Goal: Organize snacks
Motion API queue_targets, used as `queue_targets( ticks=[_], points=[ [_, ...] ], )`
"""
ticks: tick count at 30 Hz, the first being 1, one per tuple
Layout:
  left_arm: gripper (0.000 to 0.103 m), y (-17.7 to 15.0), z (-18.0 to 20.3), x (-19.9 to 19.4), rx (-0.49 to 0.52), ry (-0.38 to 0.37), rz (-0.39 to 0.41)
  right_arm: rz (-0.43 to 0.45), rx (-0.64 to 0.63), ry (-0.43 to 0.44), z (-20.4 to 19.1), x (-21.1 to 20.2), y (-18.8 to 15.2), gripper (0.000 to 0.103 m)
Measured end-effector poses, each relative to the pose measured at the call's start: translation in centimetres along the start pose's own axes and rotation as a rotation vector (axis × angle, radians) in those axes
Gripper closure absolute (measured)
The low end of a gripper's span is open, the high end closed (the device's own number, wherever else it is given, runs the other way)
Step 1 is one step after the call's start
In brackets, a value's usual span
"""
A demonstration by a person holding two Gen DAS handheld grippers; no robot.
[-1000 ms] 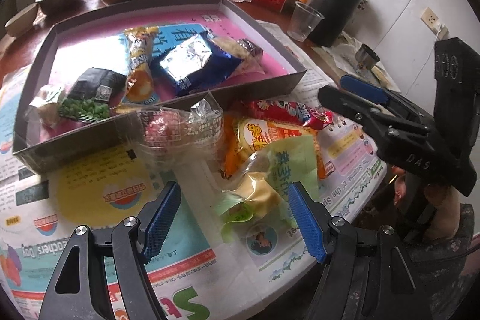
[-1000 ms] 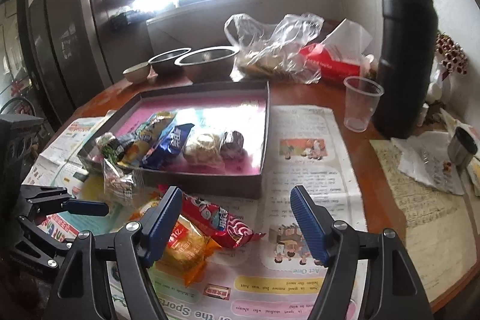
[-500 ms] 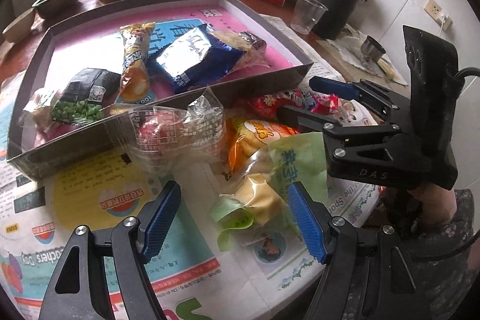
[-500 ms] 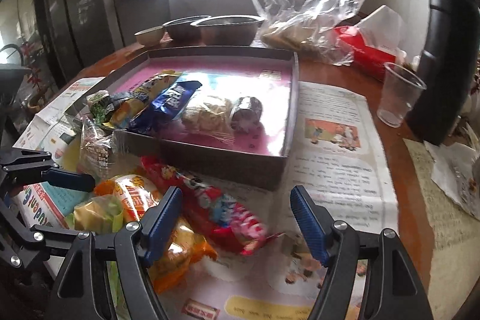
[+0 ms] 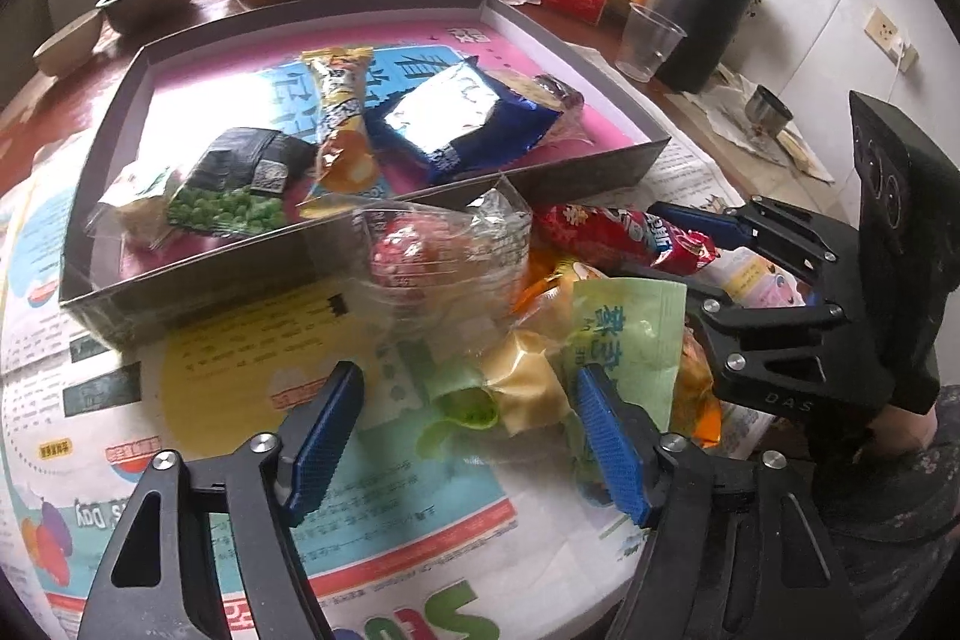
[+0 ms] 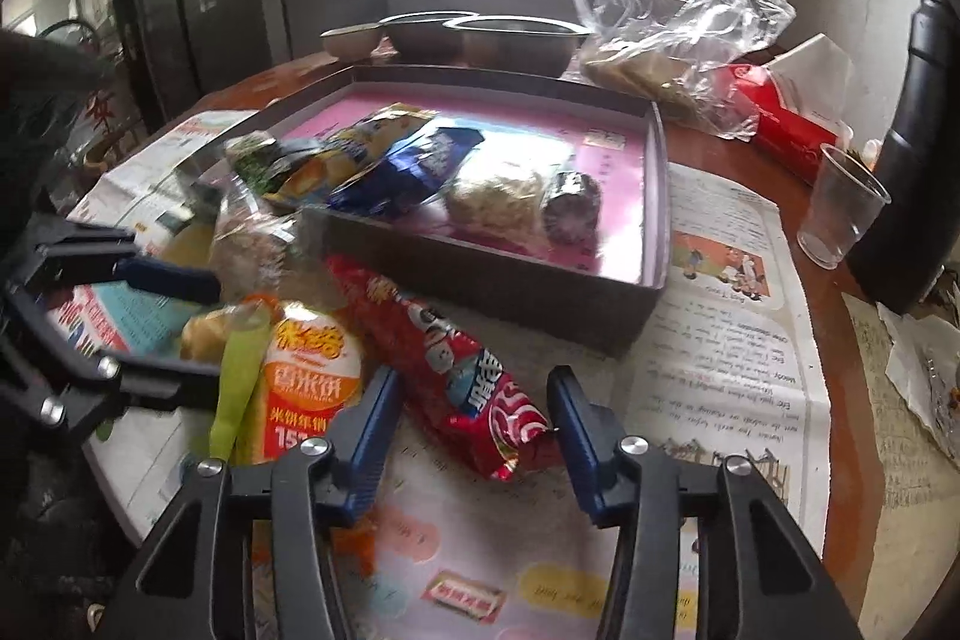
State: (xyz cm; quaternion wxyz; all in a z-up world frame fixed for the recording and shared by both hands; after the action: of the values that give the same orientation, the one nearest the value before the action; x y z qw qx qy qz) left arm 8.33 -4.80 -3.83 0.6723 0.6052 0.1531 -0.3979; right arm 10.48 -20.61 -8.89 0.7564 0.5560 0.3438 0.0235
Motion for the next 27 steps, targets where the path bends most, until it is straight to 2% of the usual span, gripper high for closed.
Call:
queue_targets(
  ticks=[6, 14, 21, 27],
  points=[
    [0.036, 0.0, -0.1, -0.2, -0.014, -0.009, 0.003, 0.032, -0.068, 0.025, -0.6, 0.6, 0.4, 0.053],
    [0.036, 0.2, 0.4, 0.2, -0.02, -0.034, 0.008, 0.044, -0.036, 0.075, 0.1, 1.5, 0.6, 0.052],
    [0.052, 0.0, 0.9, 0.2, -0.019, -0.053, 0.006, 0.032, -0.013, 0.053, 0.0, 0.9, 0.2, 0.06],
    [0.054, 0.0, 0.2, 0.0, -0.033, -0.05, 0.006, -0.021, 0.031, -0.015, 1.0, -0.4, -0.6, 0.062]
  ],
)
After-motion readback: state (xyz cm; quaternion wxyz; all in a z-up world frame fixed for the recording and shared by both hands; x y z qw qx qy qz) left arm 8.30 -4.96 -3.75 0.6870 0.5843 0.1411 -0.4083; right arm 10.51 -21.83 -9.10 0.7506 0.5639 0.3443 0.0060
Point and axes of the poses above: each gripper's, at about its wrist camera, not at the fingertips, and x roughly the way its jaws point, z to its right, y to its top, the point moved 1 cm from there along x, roughly the way its jaws point, and after that the axes turned 13 degrees about z, right-handed, at the moved point
